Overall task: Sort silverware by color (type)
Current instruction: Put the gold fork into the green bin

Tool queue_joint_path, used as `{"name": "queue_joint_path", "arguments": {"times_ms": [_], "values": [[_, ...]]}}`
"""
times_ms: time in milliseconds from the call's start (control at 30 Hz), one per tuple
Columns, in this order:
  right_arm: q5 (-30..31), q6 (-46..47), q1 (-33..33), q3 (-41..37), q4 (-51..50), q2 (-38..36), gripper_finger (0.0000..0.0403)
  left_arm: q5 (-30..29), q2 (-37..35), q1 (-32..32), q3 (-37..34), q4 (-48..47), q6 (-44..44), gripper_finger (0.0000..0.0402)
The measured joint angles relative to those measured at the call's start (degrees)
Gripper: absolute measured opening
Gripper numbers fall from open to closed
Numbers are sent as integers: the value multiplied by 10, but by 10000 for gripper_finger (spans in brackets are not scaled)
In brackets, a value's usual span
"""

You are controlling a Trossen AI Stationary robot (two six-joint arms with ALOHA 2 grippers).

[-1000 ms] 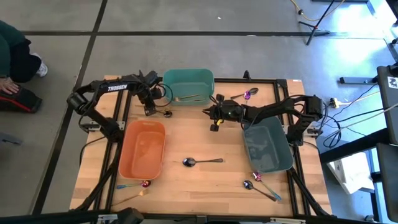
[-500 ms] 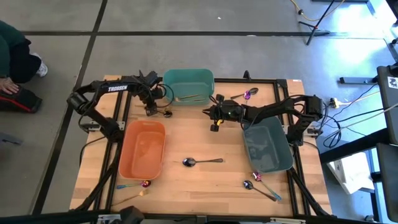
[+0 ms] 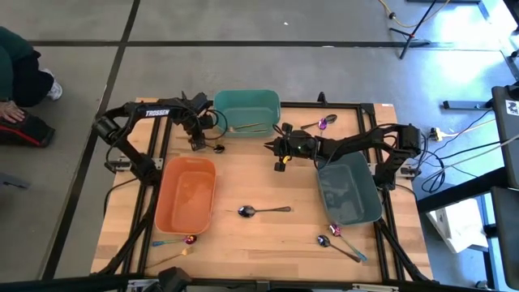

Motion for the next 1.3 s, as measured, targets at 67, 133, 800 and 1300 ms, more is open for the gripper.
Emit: {"name": "queue_joint_path", "arguments": {"times_ms": [67,133,800,1300], "values": [[0,0,0,0,0,0,19,-2,0,0,0,0,0,66],[0,0,0,0,0,0,19,-3,0,0,0,-3,4,44],[0,1,0,0,0,0,19,-55,-187,-62,-3,-38,11,20],[31,-5,13,0,-9,-16,19,-26,-332,-116,-2,7,-38,20]]}}
